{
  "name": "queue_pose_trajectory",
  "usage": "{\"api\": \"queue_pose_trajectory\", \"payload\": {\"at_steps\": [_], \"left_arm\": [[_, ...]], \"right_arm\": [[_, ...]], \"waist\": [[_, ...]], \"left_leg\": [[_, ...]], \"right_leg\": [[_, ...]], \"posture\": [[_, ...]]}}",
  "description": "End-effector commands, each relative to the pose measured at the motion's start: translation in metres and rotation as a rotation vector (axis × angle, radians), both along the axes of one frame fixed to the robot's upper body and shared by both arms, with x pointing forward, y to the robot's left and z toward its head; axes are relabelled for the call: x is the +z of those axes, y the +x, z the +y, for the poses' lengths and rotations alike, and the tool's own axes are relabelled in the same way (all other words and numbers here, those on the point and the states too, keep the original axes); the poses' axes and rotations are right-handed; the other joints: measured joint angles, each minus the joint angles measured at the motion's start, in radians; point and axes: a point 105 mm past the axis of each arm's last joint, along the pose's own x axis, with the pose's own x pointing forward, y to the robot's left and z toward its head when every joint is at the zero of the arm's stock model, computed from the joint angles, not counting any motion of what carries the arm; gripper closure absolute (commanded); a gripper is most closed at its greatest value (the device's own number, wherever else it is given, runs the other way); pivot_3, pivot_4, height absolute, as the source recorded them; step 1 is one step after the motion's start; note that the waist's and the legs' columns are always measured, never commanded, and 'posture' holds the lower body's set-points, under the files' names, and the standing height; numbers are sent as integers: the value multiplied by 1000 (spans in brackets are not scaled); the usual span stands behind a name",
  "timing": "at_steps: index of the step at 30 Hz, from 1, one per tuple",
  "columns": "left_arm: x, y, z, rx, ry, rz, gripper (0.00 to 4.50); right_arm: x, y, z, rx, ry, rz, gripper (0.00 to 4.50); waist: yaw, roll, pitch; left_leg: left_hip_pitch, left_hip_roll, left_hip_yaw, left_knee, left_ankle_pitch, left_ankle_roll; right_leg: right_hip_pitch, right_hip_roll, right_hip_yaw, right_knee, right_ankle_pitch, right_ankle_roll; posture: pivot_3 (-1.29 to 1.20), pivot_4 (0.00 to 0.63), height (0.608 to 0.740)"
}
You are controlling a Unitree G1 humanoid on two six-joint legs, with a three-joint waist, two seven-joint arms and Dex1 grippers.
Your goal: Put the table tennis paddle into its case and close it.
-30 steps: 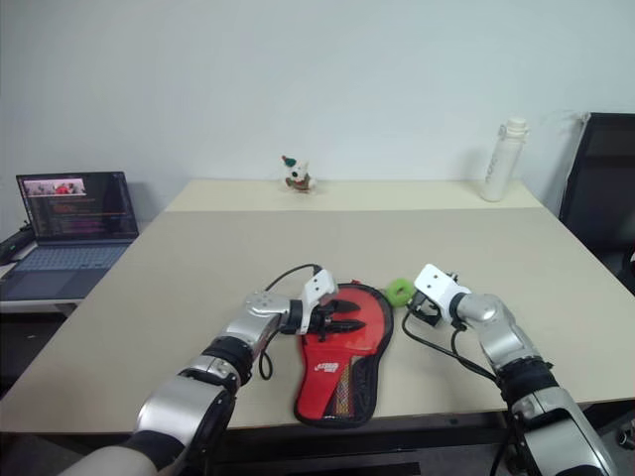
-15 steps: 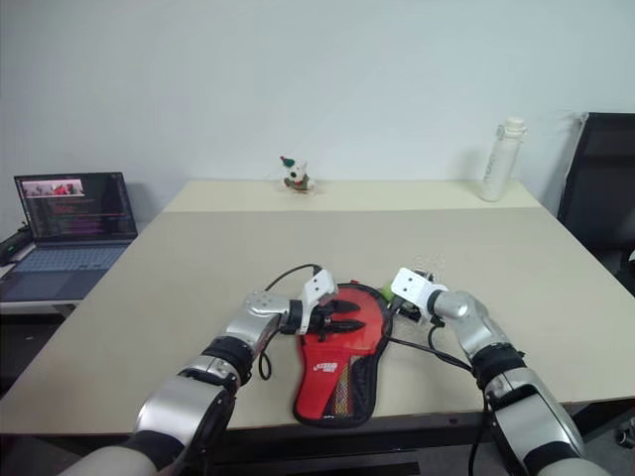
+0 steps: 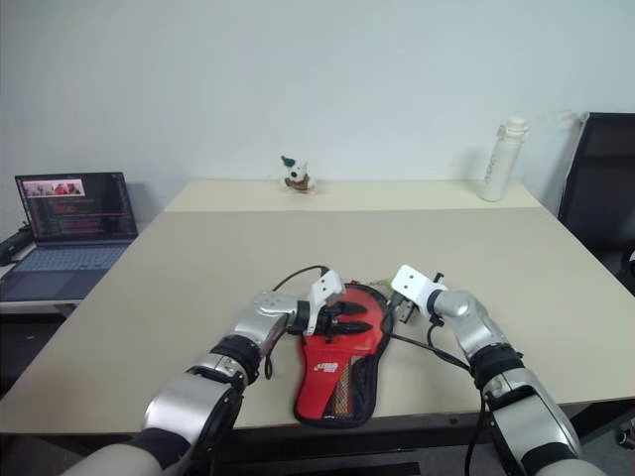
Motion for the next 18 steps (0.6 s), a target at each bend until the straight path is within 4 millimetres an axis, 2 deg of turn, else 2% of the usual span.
{"api": "queue_pose_trajectory", "payload": {"at_steps": [1,9,13,18], "left_arm": [[-19,-9,1,-27,51,51,2202],[-36,-8,9,3,152,28,2202],[-32,-8,0,-5,134,15,2202],[-30,-5,-9,10,131,-5,2202]], "right_arm": [[21,-5,-11,-51,141,34,4466],[23,-47,-20,-7,192,184,4466],[22,-72,-23,23,166,233,4466],[18,-112,-26,98,109,318,4466]], "waist": [[2,0,0],[4,3,-2],[8,3,-2],[19,3,-3]], "left_leg": [[0,0,0,0,0,0],[1,0,-1,0,0,0],[1,0,-2,1,0,0],[0,-2,-2,2,0,0]], "right_leg": [[0,0,0,0,0,0],[2,0,0,0,-3,5],[2,0,-1,0,-3,5],[3,-1,-2,-2,-3,5]], "posture": [[0,150,740],[0,150,740],[0,150,740],[0,150,740]]}}
